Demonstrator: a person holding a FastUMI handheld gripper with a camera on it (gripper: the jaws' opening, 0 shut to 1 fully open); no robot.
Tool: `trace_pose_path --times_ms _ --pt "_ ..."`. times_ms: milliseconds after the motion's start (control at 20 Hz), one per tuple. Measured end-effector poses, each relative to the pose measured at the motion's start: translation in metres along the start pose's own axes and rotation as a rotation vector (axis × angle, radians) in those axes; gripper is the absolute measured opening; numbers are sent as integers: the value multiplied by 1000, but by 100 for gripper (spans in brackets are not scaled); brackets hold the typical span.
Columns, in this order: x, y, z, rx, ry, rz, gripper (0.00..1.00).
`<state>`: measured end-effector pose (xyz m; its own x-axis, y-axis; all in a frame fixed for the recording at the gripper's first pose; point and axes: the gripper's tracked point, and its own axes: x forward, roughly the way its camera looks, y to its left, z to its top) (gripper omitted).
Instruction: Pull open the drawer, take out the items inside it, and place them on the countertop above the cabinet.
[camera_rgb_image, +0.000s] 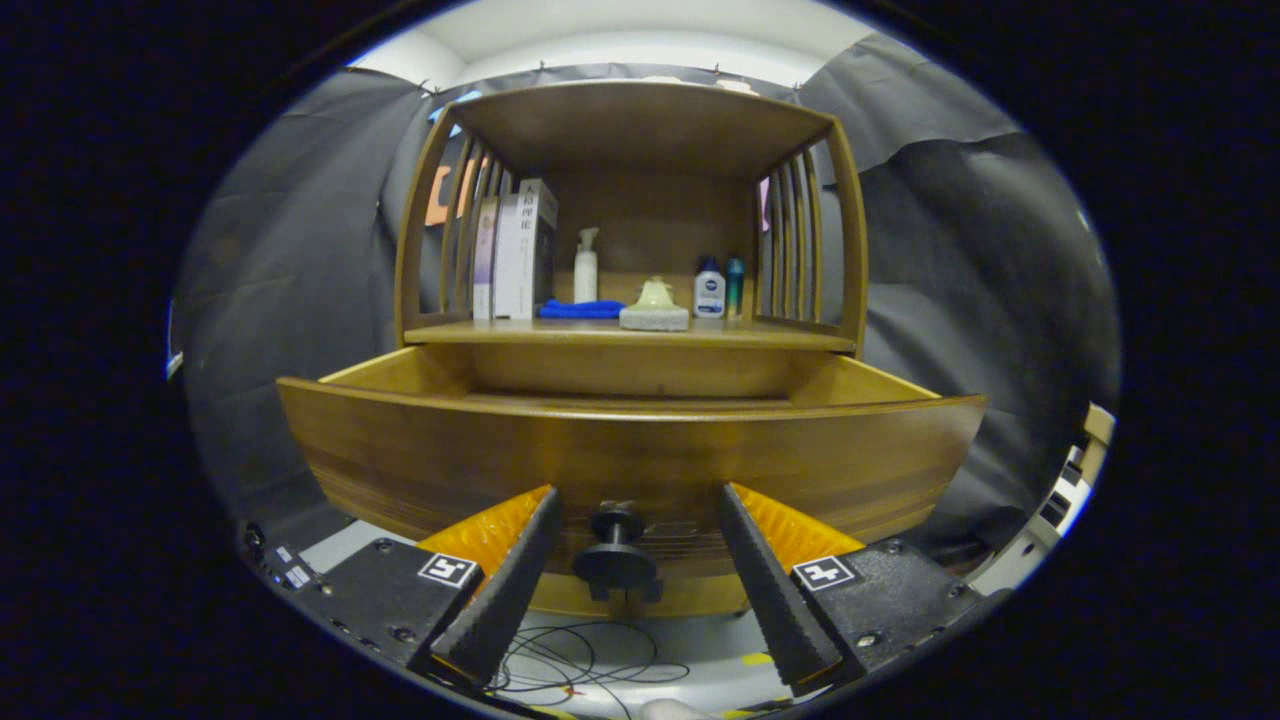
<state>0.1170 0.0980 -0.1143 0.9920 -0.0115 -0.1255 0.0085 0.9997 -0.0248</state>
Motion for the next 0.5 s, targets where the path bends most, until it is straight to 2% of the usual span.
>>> trace_pose_path --times_ms 500 --pt "8 10 3 27 -15 -4 95"
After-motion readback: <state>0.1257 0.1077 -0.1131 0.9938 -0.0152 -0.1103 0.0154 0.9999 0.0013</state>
